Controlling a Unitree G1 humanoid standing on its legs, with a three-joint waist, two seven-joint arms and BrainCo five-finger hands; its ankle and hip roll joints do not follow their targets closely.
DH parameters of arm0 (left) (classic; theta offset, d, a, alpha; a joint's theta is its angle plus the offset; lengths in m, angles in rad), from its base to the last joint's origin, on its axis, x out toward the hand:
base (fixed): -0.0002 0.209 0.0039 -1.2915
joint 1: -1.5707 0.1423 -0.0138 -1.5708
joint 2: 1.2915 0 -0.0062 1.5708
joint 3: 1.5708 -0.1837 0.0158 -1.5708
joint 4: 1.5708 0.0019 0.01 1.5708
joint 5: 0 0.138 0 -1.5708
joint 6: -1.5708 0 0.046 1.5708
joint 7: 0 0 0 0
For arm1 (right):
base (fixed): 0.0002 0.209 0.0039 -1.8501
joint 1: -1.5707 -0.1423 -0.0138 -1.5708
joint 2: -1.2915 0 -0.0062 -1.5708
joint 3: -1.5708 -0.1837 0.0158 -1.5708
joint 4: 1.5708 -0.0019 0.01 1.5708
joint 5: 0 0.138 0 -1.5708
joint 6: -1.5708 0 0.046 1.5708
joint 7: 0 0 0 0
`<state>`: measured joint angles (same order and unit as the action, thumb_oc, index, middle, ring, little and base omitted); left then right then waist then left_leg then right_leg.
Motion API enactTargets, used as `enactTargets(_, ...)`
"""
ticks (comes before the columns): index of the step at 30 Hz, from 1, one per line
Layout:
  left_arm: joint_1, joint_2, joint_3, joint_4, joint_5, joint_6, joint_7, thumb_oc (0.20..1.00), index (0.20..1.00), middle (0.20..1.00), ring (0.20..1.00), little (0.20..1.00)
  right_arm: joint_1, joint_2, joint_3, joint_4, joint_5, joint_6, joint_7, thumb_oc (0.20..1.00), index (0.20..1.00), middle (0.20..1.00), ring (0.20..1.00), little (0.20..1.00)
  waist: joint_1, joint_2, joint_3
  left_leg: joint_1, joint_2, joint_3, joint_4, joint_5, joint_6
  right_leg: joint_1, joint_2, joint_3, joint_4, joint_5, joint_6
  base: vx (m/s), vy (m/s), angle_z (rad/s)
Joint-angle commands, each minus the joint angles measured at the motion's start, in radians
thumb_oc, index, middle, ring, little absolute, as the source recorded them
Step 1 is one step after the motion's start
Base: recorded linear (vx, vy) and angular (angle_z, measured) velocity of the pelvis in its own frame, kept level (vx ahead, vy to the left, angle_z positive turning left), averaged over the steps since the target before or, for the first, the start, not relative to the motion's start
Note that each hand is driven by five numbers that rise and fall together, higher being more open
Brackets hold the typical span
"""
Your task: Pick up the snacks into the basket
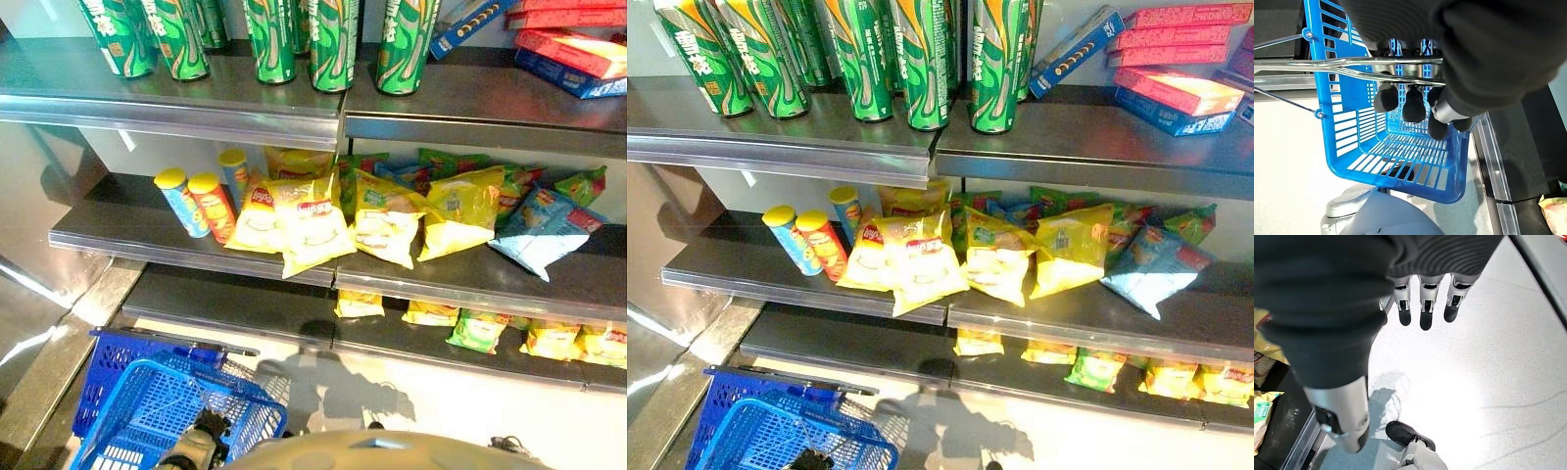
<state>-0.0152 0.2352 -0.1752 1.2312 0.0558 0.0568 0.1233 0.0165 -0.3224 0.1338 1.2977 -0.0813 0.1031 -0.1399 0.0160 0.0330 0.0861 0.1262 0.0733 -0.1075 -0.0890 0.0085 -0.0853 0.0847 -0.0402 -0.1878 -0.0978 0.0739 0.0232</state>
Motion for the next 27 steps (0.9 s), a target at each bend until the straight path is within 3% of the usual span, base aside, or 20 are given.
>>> enactTargets(1, -0.038, -0.013, -0.025, 0.025, 0.0, -0.004, -0.015, 0.2, 0.2, 0.2, 0.2, 0.2, -0.055, 0.019, 0.035, 0.023, -0.035, -0.007, -0.005, 1.0, 1.0, 1.0, 1.0, 1.0, 0.025, -0.058, 0.006, -0.034, -0.06, -0.021, 0.002, -0.014, 0.048, 0.016, -0.065, 0.101, 0.01, -0.055, 0.102, 0.0, 0.0, 0.0)
enactTargets(5, -0.044, -0.007, 0.0, 0.002, -0.053, -0.013, -0.006, 0.2, 0.2, 0.2, 0.2, 0.2, -0.067, 0.022, -0.006, -0.018, 0.041, -0.024, -0.03, 1.0, 1.0, 1.0, 1.0, 1.0, 0.012, -0.059, -0.004, -0.027, -0.057, -0.008, 0.002, -0.014, 0.049, 0.018, -0.063, 0.118, 0.01, -0.058, 0.1, 0.01, 0.001, 0.0)
enactTargets(7, -0.045, 0.021, 0.007, -0.088, -0.076, -0.023, 0.004, 0.2, 0.2, 0.2, 0.2, 0.2, -0.067, -0.006, -0.095, -0.207, 0.177, -0.053, -0.075, 1.0, 1.0, 1.0, 1.0, 1.0, -0.002, -0.053, -0.003, -0.018, -0.055, 0.006, 0.002, -0.019, 0.048, 0.02, -0.062, 0.129, 0.01, -0.059, 0.103, 0.02, 0.021, -0.08)
enactTargets(9, -0.033, 0.04, 0.008, -0.154, -0.08, -0.03, 0.007, 0.2, 0.2, 0.2, 0.2, 0.2, -0.051, -0.017, -0.109, -0.276, 0.192, -0.064, -0.084, 1.0, 1.0, 1.0, 1.0, 1.0, -0.006, -0.051, -0.005, -0.022, -0.055, 0.011, 0.002, -0.016, 0.047, 0.015, -0.062, 0.132, 0.01, -0.056, 0.105, -0.01, 0.029, -0.16)
enactTargets(10, -0.002, 0.09, 0.022, -0.219, -0.052, -0.051, 0.017, 0.2, 0.2, 0.2, 0.2, 0.2, -0.007, -0.034, -0.181, -0.505, 0.262, -0.104, -0.104, 1.0, 1.0, 1.0, 1.0, 1.0, -0.02, -0.048, -0.005, -0.027, -0.057, 0.018, 0.002, -0.01, 0.046, 0.003, -0.065, 0.14, 0.01, -0.049, 0.108, 0.0, 0.025, -0.13)
enactTargets(11, 0.001, 0.09, 0.021, -0.221, -0.052, -0.05, 0.017, 0.2, 0.2, 0.2, 0.2, 0.2, -0.003, -0.033, -0.182, -0.509, 0.262, -0.102, -0.105, 1.0, 1.0, 1.0, 1.0, 1.0, -0.019, -0.047, -0.005, -0.021, -0.055, 0.018, 0.002, -0.018, 0.046, 0.009, -0.063, 0.14, 0.01, -0.055, 0.108, -0.01, 0.04, -0.09)
enactTargets(12, 0.082, 0.101, 0.03, -0.429, -0.071, -0.069, 0.014, 0.2, 0.2, 0.2, 0.2, 0.2, 0.043, -0.043, -0.238, -0.677, 0.3, -0.156, -0.118, 1.0, 1.0, 1.0, 1.0, 1.0, -0.023, -0.043, 0.002, -0.019, -0.056, 0.021, 0.002, -0.019, 0.049, 0.009, -0.066, 0.142, 0.01, -0.055, 0.111, 0.01, 0.014, -0.06)
enactTargets(15, 0.1, 0.104, 0.029, -0.486, -0.069, -0.077, 0.014, 0.2, 0.2, 0.2, 0.2, 0.2, 0.042, -0.05, -0.276, -0.769, 0.322, -0.189, -0.141, 1.0, 1.0, 1.0, 1.0, 1.0, -0.024, -0.041, 0.002, -0.018, -0.056, 0.027, 0.002, -0.022, 0.051, 0.01, -0.068, 0.146, 0.01, -0.055, 0.115, 0.0, 0.024, -0.13)
enactTargets(19, 0.092, 0.109, 0.049, -0.579, -0.081, -0.097, 0.027, 0.2, 0.2, 0.2, 0.2, 0.2, 0.03, -0.065, -0.362, -1.046, 0.303, -0.249, -0.17, 1.0, 1.0, 1.0, 1.0, 1.0, -0.029, -0.043, -0.001, -0.014, -0.058, 0.037, 0.002, -0.021, 0.055, 0.006, -0.071, 0.159, 0.01, -0.05, 0.116, 0.0, 0.019, -0.11)
enactTargets(27, 0.123, 0.114, 0.067, -0.775, -0.108, -0.097, 0.019, 0.2, 0.2, 0.2, 0.2, 0.2, -0.021, -0.056, -0.345, -1.145, 0.29, -0.249, -0.184, 1.0, 1.0, 1.0, 1.0, 1.0, -0.013, -0.051, 0.004, -0.008, -0.056, 0.038, 0.002, -0.024, 0.055, 0.011, -0.071, 0.158, 0.01, -0.052, 0.114, 0.01, 0.0, -0.03)
